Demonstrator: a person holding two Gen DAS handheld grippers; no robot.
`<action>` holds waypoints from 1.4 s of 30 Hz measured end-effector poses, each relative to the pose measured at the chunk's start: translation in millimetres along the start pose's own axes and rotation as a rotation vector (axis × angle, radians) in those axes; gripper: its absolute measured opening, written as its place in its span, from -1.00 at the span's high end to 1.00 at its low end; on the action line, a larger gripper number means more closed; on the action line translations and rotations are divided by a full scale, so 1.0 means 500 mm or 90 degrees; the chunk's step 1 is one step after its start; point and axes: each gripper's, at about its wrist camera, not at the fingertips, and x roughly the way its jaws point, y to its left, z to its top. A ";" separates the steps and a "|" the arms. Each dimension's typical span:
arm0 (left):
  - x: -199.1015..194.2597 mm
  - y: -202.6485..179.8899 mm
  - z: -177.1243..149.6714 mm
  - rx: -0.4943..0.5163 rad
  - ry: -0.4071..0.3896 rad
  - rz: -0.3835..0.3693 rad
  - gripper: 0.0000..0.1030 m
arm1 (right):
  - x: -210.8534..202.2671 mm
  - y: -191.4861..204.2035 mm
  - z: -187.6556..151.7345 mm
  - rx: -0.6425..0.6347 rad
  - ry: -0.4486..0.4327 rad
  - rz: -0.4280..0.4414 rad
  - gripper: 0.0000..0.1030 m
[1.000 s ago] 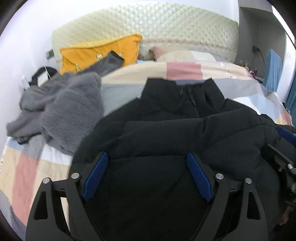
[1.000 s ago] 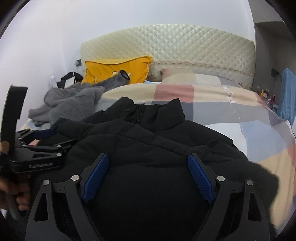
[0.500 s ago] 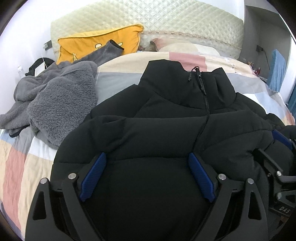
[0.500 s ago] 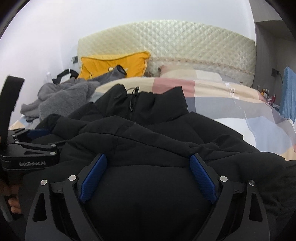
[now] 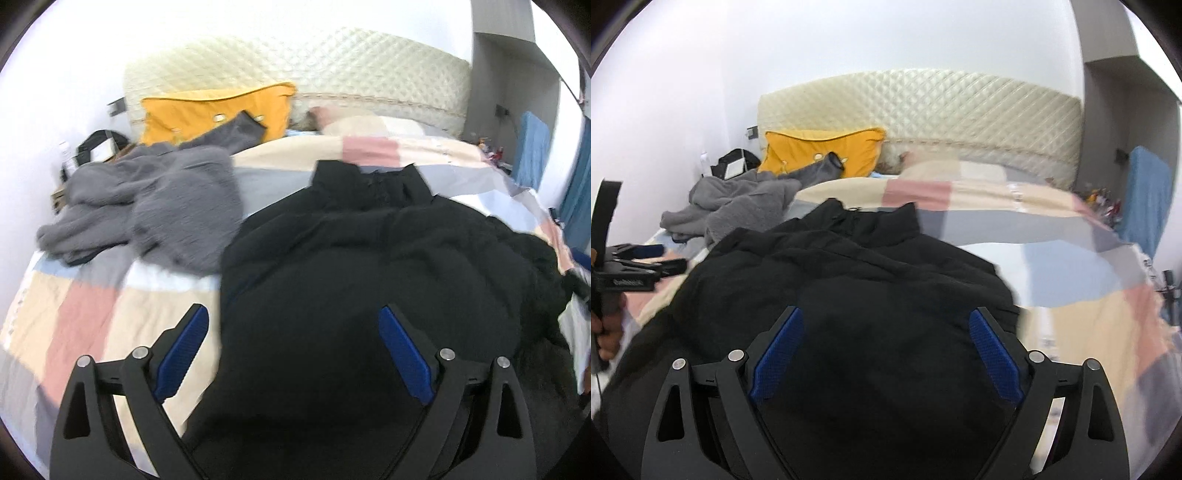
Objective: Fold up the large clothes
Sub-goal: 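Grasp the black jacket's hem with both grippers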
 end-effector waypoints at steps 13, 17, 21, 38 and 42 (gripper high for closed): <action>0.048 0.058 -0.125 0.031 0.094 0.083 -0.85 | 0.034 -0.157 -0.138 0.066 0.147 -0.085 -0.76; 0.091 0.061 -0.140 0.039 0.124 0.118 -0.85 | 0.065 -0.167 -0.159 0.082 0.191 -0.076 -0.76; 0.147 0.070 -0.151 0.054 0.214 0.143 -0.85 | 0.088 -0.174 -0.185 0.057 0.222 -0.107 -0.76; 0.142 0.126 -0.097 -0.058 0.078 0.167 -0.86 | 0.111 -0.175 -0.144 0.048 0.123 -0.153 -0.76; 0.130 0.155 -0.087 -0.097 0.052 0.171 -0.86 | 0.093 -0.199 -0.129 0.083 0.086 -0.150 -0.76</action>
